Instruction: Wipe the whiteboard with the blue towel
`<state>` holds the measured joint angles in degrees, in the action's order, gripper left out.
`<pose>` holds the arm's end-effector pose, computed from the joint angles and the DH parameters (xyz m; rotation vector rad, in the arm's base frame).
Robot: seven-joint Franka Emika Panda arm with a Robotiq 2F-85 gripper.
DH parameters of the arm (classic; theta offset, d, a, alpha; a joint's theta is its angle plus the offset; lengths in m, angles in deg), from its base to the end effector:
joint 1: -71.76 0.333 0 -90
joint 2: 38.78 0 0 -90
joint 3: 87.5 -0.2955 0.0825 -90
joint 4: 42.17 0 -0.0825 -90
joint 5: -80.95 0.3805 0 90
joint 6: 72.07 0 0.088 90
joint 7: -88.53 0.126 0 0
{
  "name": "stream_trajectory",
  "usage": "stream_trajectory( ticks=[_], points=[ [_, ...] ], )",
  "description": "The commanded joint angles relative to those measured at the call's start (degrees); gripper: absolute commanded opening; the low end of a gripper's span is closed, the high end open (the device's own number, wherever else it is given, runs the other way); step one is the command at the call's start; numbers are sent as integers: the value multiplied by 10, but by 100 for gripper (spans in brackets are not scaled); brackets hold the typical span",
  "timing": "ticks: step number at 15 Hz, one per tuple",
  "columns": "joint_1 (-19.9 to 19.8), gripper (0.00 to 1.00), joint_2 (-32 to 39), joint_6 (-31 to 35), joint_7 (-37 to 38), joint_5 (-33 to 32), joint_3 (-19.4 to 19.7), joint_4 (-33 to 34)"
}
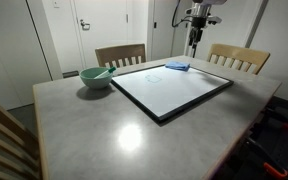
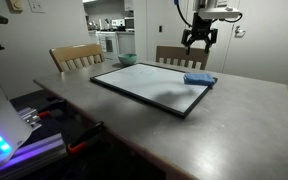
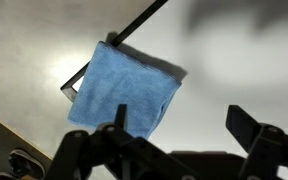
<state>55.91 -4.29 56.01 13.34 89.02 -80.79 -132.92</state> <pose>0.6414 -0.2497 0.2585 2.8466 1.3001 0.1126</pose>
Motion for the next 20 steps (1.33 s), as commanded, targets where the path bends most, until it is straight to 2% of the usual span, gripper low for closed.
stream_trajectory(
  ticks=[1, 8, 16, 20],
  points=[
    [-34, 100, 70, -2, 17, 14, -31, 77],
    [-75, 100, 171, -51, 27, 33, -77, 172],
    [-28, 100, 250, -77, 83, -54, -54, 273],
    [-24, 100, 272, -69, 96, -78, -60, 297]
  ],
)
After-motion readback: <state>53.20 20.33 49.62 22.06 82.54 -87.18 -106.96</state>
